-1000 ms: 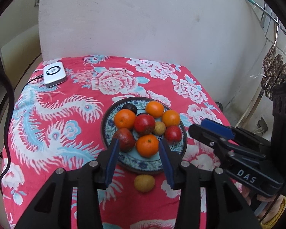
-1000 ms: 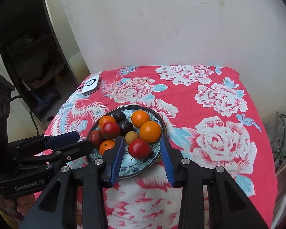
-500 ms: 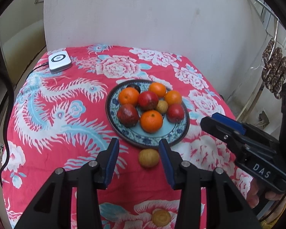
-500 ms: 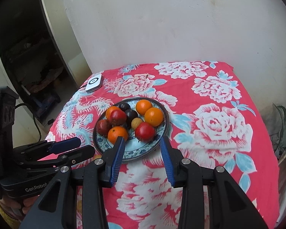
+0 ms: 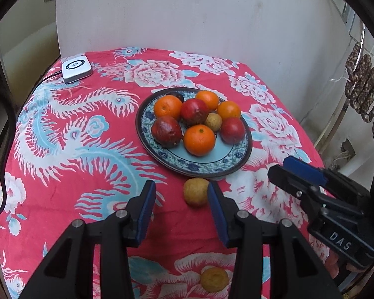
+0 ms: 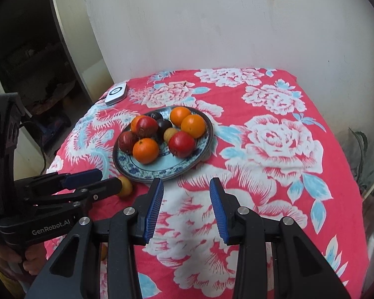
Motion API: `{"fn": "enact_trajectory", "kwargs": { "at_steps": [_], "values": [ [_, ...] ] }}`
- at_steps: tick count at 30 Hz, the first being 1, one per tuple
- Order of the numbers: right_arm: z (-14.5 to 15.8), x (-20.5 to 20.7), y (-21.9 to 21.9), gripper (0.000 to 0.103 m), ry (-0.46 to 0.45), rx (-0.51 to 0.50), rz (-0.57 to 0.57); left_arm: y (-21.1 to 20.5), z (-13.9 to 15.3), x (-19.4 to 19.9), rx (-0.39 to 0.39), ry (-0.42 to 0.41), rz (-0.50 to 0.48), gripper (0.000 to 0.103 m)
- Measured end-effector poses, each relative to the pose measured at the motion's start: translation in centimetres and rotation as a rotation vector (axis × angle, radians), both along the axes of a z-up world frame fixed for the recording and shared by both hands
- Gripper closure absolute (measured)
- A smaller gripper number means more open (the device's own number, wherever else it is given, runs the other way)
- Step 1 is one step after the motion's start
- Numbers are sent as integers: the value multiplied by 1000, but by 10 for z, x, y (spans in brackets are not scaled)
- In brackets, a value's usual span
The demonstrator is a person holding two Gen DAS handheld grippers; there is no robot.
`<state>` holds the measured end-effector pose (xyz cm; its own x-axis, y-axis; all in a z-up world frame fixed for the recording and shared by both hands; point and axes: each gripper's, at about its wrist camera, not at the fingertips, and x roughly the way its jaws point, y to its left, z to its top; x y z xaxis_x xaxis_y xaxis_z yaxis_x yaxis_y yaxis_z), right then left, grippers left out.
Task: Organize fruits
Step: 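Lower the left gripper around a yellow fruit on the cloth and grasp it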
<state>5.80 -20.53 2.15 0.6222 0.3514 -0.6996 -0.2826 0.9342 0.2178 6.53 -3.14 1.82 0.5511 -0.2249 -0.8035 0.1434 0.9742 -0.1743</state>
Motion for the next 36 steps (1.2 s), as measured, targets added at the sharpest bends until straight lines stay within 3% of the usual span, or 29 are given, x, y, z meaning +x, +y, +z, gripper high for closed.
{"fn": "enact_trajectory", "kwargs": {
  "at_steps": [9,19,36],
  "values": [
    [-9,-1,-1,63,22,5,-4,-8,-7,-2,-8,21,-26,58],
    [-12,-3,3,63,32,6,5,-10,-13,1,-27,23,-36,74],
    [-10,-15,19,63,30,-6,46,8,7,-18,-10,-43,-3,74]
  ]
}}
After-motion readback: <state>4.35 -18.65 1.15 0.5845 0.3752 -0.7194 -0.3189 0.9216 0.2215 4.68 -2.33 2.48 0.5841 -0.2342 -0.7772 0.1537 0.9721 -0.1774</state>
